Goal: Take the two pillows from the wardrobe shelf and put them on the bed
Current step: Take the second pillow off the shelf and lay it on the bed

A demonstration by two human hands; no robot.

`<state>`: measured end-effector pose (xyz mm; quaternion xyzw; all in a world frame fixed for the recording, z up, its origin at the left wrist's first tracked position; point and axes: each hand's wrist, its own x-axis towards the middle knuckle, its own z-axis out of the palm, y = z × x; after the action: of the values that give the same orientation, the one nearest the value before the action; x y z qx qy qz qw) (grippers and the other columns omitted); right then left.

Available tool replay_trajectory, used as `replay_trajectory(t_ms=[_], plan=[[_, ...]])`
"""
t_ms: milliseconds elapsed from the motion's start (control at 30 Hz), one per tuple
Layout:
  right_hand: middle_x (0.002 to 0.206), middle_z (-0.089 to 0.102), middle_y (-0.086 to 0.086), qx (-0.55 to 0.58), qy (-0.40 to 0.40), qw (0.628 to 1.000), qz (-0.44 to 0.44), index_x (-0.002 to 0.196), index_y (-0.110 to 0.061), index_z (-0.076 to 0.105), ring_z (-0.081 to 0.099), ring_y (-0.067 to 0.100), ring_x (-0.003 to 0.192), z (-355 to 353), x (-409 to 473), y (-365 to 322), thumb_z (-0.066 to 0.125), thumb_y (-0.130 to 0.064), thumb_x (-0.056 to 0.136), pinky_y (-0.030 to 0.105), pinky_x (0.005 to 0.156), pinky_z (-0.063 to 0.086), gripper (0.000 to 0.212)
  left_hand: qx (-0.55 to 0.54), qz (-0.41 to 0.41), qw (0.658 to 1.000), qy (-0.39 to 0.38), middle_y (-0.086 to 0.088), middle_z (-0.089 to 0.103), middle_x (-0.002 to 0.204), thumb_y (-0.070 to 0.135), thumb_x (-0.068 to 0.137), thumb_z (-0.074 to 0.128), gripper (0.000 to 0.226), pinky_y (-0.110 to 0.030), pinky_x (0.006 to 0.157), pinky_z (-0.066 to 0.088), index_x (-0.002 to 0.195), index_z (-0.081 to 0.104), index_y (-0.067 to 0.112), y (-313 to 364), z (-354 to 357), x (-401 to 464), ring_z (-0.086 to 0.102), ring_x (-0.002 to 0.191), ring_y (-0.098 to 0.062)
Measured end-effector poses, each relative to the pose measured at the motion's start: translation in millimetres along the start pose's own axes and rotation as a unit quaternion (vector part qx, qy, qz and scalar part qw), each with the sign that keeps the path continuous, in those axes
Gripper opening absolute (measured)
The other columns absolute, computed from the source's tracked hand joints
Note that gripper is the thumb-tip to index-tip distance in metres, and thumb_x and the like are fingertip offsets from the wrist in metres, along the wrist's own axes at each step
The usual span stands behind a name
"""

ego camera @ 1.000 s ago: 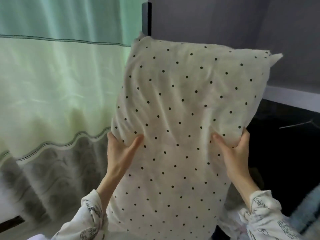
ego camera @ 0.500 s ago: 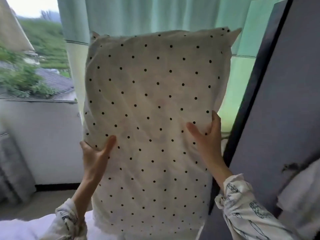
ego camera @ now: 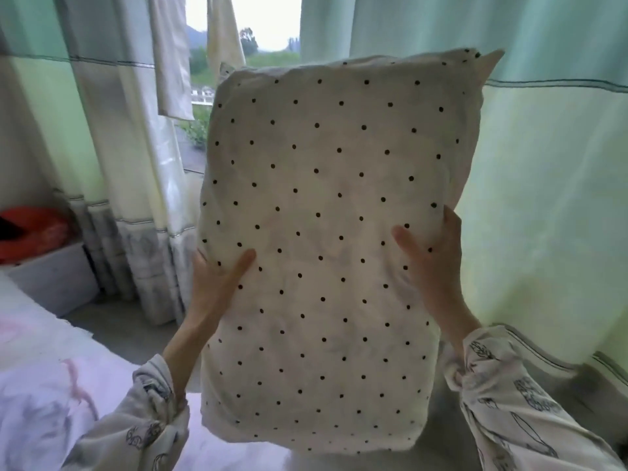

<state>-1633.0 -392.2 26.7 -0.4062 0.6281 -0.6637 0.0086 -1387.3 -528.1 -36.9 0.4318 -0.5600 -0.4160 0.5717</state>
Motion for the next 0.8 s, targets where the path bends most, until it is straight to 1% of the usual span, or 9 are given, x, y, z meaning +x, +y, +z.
replay_trajectory(t_ms=[33, 100, 200, 267, 400, 500, 567, 733, 800], plan=[[0.126, 0.046, 0.002, 0.016, -0.019, 1.0, 0.005, 0.134, -0.02, 0.036, 0.051, 0.023, 0.113, 12.8, 12.7, 9.8, 0.073, -0.027, 0.077, 0.047, 0.094, 0.048, 0.068, 0.018, -0.001, 1.0, 0.025, 0.008, 0.041, 0.124, 0.056, 0.055, 0.075, 0.099, -0.03, 0.091, 0.037, 0.134, 0.029, 0.019, -3.8, 0.8, 8.6, 0.042, 0.11, -0.012], [0.128, 0.046, 0.004, 0.042, -0.059, 0.997, 0.007, 0.134, -0.021, 0.035, 0.052, 0.024, 0.113, 38.0, 40.0, 29.9, 0.073, -0.029, 0.077, 0.049, 0.092, 0.049, 0.069, 0.049, -0.003, 0.996, 0.073, 0.01, 0.038, 0.121, 0.059, 0.054, 0.074, 0.101, -0.03, 0.09, 0.035, 0.135, 0.028, 0.02, -12.1, 4.2, 25.0, 0.04, 0.108, -0.011], [0.127, 0.047, 0.006, 0.078, -0.118, 0.99, -0.001, 0.132, -0.023, 0.036, 0.054, 0.025, 0.11, 77.9, 79.0, 56.6, 0.073, -0.029, 0.077, 0.049, 0.089, 0.051, 0.067, 0.057, -0.017, 0.988, 0.144, 0.013, 0.038, 0.117, 0.049, 0.065, 0.076, 0.089, -0.029, 0.085, 0.033, 0.136, 0.029, 0.024, -24.4, 13.4, 44.4, 0.04, 0.104, -0.01], [0.127, 0.047, 0.006, 0.1, -0.161, 0.982, 0.001, 0.131, -0.023, 0.036, 0.054, 0.026, 0.11, 104.5, 104.4, 67.4, 0.074, -0.028, 0.077, 0.049, 0.089, 0.051, 0.066, 0.062, -0.026, 0.979, 0.192, 0.013, 0.039, 0.117, 0.044, 0.068, 0.076, 0.084, -0.03, 0.084, 0.035, 0.135, 0.029, 0.024, -25.5, 19.9, 55.0, 0.041, 0.103, -0.01], [0.129, 0.047, 0.008, 0.143, -0.236, 0.961, -0.004, 0.13, -0.024, 0.037, 0.053, 0.027, 0.113, 157.9, 148.2, 78.9, 0.074, -0.028, 0.077, 0.05, 0.093, 0.049, 0.065, 0.066, -0.024, 0.966, 0.248, 0.006, 0.049, 0.127, 0.041, 0.07, 0.077, 0.076, -0.037, 0.097, 0.042, 0.132, 0.035, 0.022, -19.2, 23.5, 74.8, 0.05, 0.111, -0.016], [0.129, 0.047, 0.006, 0.187, -0.29, 0.939, 0.004, 0.129, -0.028, 0.037, 0.052, 0.026, 0.116, 203.7, 166.8, 81.3, 0.074, -0.031, 0.075, 0.05, 0.095, 0.048, 0.065, 0.088, -0.016, 0.95, 0.3, 0.01, 0.054, 0.114, 0.04, 0.07, 0.077, 0.064, -0.032, 0.089, 0.044, 0.119, 0.04, 0.024, -16.7, 13.3, 91.4, 0.054, 0.102, -0.011], [0.129, 0.048, 0.007, 0.217, -0.319, 0.922, 0.009, 0.126, -0.029, 0.038, 0.052, 0.026, 0.117, 237.3, 173.6, 81.3, 0.074, -0.033, 0.072, 0.049, 0.096, 0.048, 0.065, 0.104, -0.02, 0.936, 0.336, 0.006, 0.055, 0.113, 0.042, 0.069, 0.077, 0.062, -0.03, 0.084, 0.043, 0.113, 0.039, 0.02, -19.2, 3.4, 103.3, 0.055, 0.102, -0.014], [0.126, 0.052, 0.013, 0.281, -0.377, 0.883, 0.001, 0.127, -0.021, 0.04, 0.054, 0.029, 0.114, 335.6, 181.7, 77.9, 0.073, -0.033, 0.068, 0.05, 0.094, 0.049, 0.069, 0.119, -0.018, 0.901, 0.416, 0.004, 0.057, 0.113, 0.044, 0.068, 0.077, 0.065, -0.029, 0.082, 0.045, 0.113, 0.039, 0.017, -43.3, -34.0, 141.1, 0.058, 0.1, -0.013], [0.128, 0.05, 0.013, 0.292, -0.402, 0.868, -0.008, 0.129, -0.02, 0.038, 0.053, 0.029, 0.115, 382.5, 183.8, 76.7, 0.073, -0.034, 0.068, 0.051, 0.093, 0.049, 0.072, 0.13, -0.008, 0.884, 0.449, 0.006, 0.057, 0.109, 0.042, 0.068, 0.078, 0.063, -0.021, 0.079, 0.043, 0.111, 0.039, 0.018, -56.1, -51.6, 162.7, 0.057, 0.096, -0.008]])
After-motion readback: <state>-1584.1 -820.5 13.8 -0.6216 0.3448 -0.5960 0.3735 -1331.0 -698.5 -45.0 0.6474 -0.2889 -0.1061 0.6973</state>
